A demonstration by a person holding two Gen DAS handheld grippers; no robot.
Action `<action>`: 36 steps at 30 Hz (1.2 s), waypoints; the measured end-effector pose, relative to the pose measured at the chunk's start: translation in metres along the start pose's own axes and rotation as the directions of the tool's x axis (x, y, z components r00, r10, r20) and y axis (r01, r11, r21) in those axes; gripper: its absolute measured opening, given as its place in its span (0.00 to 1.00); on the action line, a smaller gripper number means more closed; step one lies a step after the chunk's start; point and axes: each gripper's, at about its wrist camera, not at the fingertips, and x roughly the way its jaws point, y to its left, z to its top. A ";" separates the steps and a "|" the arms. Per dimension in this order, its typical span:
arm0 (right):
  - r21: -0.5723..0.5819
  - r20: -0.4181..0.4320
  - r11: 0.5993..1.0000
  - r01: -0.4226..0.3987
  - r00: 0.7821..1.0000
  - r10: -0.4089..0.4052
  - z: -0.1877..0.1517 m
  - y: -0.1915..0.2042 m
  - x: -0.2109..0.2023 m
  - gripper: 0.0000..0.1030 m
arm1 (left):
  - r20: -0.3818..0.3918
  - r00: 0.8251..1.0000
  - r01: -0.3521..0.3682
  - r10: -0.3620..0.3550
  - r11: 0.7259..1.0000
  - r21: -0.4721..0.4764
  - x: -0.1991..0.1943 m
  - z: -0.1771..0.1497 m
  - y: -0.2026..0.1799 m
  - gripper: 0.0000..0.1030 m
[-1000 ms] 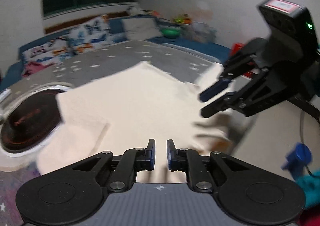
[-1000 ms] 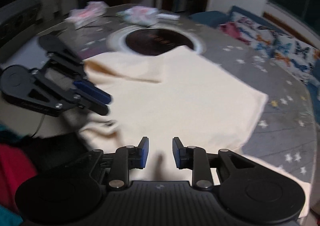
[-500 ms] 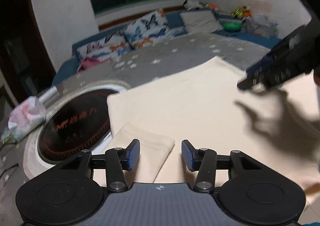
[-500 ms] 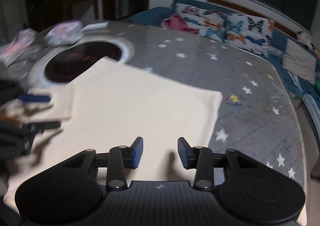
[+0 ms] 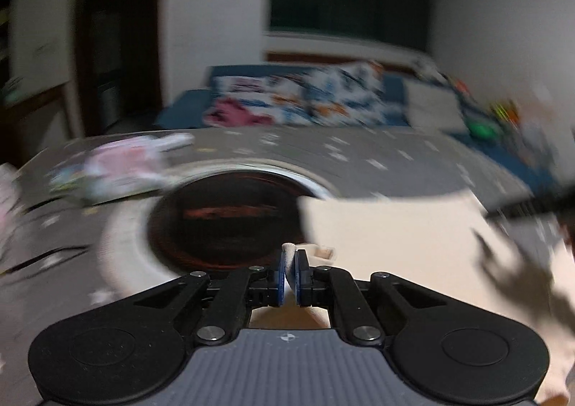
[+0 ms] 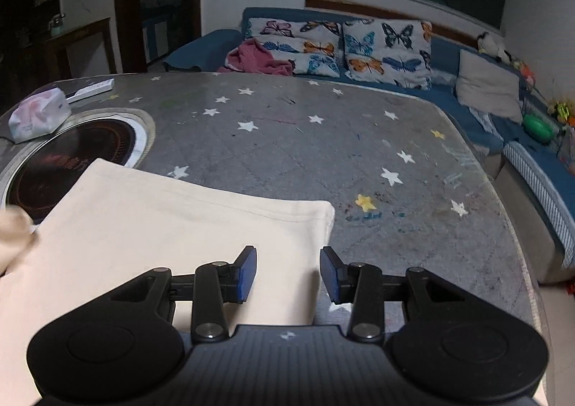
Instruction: Fold clothes
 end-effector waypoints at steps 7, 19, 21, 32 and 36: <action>-0.099 0.025 0.994 -0.038 0.999 0.041 -0.004 0.032 -0.017 0.40 | 0.016 0.980 -0.192 0.196 0.972 -0.134 -0.033 -0.011 0.082 0.06; -0.133 -0.039 0.990 -0.038 0.999 0.033 -0.027 0.047 -0.012 0.45 | -0.080 0.944 -0.326 0.321 0.944 -0.051 -0.033 -0.061 0.108 0.10; -0.130 -0.045 0.991 -0.035 0.999 0.029 -0.029 0.046 -0.011 0.48 | -0.100 0.927 -0.367 0.361 0.929 -0.053 -0.031 -0.065 0.113 0.10; -0.065 -0.035 0.997 -0.028 0.999 0.026 -0.016 0.038 0.003 0.48 | -0.092 0.992 -0.091 0.085 0.994 -0.060 -0.021 -0.044 0.080 0.13; -0.034 -0.032 0.999 -0.031 0.999 0.030 -0.012 0.033 0.015 0.50 | -0.130 0.986 -0.110 0.109 0.994 -0.002 0.003 -0.046 0.077 0.15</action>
